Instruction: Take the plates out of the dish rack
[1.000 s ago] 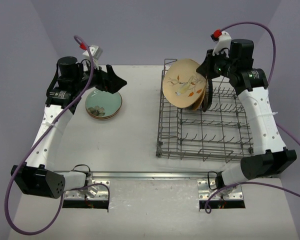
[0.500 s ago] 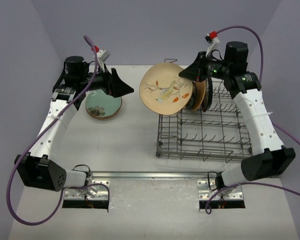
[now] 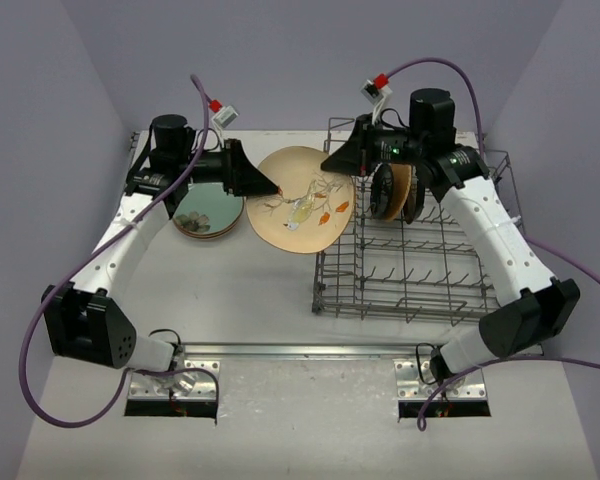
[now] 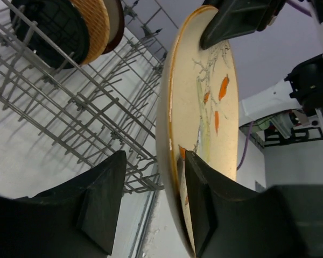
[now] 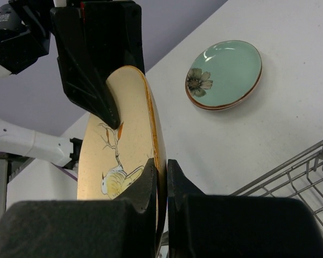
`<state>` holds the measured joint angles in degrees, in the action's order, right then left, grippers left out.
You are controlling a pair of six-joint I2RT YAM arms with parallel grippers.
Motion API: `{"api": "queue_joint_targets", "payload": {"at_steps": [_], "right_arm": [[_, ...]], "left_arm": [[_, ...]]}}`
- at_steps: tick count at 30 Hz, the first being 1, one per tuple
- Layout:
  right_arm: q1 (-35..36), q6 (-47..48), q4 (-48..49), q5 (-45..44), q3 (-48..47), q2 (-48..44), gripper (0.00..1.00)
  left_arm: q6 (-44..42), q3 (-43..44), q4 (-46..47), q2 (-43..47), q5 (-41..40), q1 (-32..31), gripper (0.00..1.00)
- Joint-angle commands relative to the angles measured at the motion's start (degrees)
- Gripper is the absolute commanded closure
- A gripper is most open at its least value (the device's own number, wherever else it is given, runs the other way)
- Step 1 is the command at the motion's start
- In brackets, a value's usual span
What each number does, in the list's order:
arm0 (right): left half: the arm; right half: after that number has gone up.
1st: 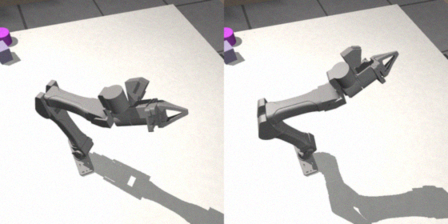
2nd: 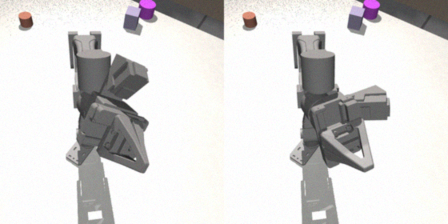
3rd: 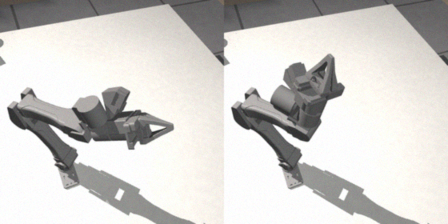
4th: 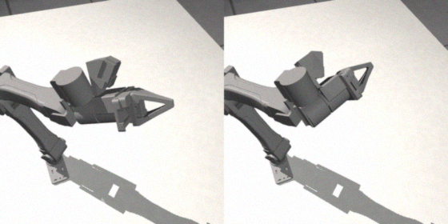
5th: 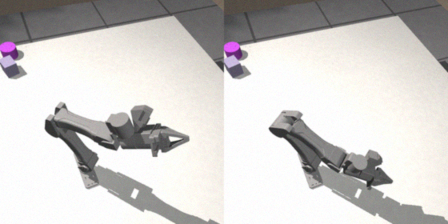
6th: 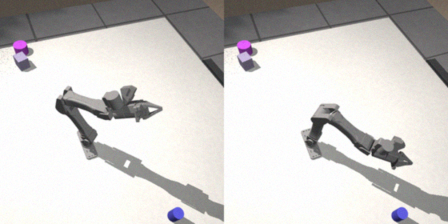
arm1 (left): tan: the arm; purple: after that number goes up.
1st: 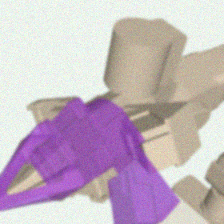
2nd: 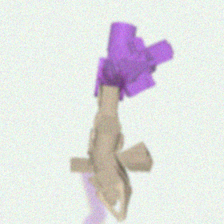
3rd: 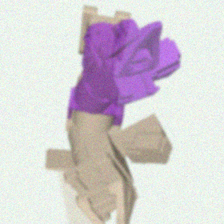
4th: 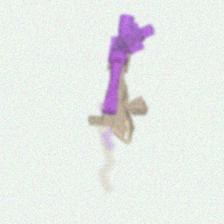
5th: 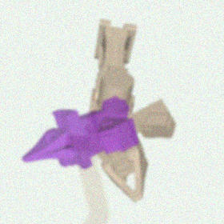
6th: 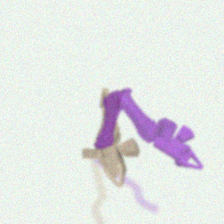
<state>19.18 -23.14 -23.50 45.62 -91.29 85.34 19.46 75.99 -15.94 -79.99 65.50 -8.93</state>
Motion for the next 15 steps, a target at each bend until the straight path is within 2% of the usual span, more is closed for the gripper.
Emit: {"api": "queue_joint_targets", "payload": {"at_steps": [1, 2, 3, 5, 6, 10, 12, 13, 15], "right_arm": [[0.57, -3.09, 7.16, 1.73, -3.03, 0.79, 1.00], [0.68, -3.03, 6.97, 1.31, -3.31, 1.17, 1.00], [0.68, -2.88, 6.89, 0.79, -3.46, 1.32, 1.00], [0.68, -2.88, 6.31, 0.30, -3.75, 1.73, 1.00], [0.71, -2.88, 6.16, 0.12, -3.84, 1.93, 0.97], [0.71, -2.79, 4.48, -3.49, -4.81, 2.85, 0.71], [0.68, -2.54, 3.51, -6.43, -5.28, 3.15, 0.48], [0.68, -2.53, 3.08, -8.05, -5.46, 3.17, 0.40], [0.67, -1.82, 1.49, -13.16, -5.80, 3.09, 0.30]], "left_arm": [[5.81, -2.49, 8.42, 0.26, 5.64, 0.15, 0.74], [6.47, -2.90, 9.02, 0.39, 6.06, 0.46, 0.87], [7.04, -3.58, 10.15, 0.54, 6.22, 0.78, 0.94], [10.08, -4.61, 12.46, 0.63, 6.94, 2.58, 1.00], [11.17, -5.29, 13.72, 0.63, 7.24, 3.41, 1.00], [16.47, -7.83, 19.67, 0.33, 8.12, 10.19, 1.00], [16.92, -8.38, 19.97, 0.03, 8.32, 13.35, 1.00], [16.93, -8.40, 19.83, -0.22, 8.63, 14.57, 1.00], [17.08, -8.49, 19.72, -0.63, 9.74, 18.88, 1.00]]}}
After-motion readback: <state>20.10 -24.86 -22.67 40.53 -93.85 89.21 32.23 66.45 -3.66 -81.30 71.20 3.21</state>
